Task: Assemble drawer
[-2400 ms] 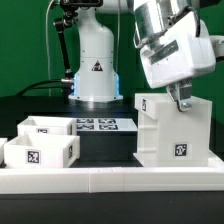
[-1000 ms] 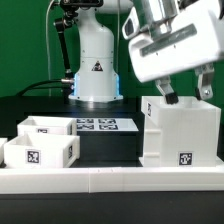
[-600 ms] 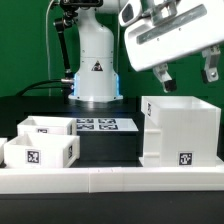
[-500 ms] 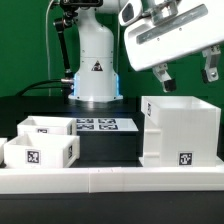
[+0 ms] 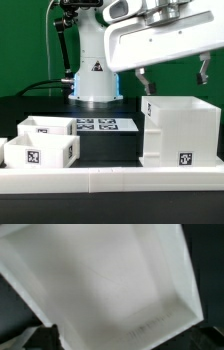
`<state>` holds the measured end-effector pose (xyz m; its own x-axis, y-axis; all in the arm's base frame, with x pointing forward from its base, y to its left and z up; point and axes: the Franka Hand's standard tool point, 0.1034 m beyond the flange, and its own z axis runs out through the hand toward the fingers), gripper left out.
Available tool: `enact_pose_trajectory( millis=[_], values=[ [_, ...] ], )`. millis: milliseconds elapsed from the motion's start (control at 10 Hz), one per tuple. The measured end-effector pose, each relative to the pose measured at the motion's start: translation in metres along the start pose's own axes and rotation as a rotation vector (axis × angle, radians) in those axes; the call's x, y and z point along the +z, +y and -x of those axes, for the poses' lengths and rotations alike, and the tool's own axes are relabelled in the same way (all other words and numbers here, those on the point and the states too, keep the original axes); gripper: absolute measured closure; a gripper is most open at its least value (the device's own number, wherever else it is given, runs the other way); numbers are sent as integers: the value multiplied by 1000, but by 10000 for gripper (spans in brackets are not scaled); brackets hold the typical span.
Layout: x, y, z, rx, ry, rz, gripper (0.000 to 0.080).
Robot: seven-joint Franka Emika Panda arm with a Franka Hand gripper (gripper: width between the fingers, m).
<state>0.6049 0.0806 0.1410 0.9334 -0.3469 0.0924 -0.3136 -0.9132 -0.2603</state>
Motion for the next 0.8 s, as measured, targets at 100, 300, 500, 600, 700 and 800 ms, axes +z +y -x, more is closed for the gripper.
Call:
enact_pose_trajectory(
  millis=[100,300,500,600,700,800],
  values=[
    [0,0,0,-80,0,1,151],
    [0,13,-3,-139,0,8,151],
    [-10,57,-12,-187,7,35,151],
    [-11,75,-14,-201,7,45,151],
    [-10,98,-15,-224,7,57,151],
    [-10,121,-17,-230,13,71,151]
  ],
)
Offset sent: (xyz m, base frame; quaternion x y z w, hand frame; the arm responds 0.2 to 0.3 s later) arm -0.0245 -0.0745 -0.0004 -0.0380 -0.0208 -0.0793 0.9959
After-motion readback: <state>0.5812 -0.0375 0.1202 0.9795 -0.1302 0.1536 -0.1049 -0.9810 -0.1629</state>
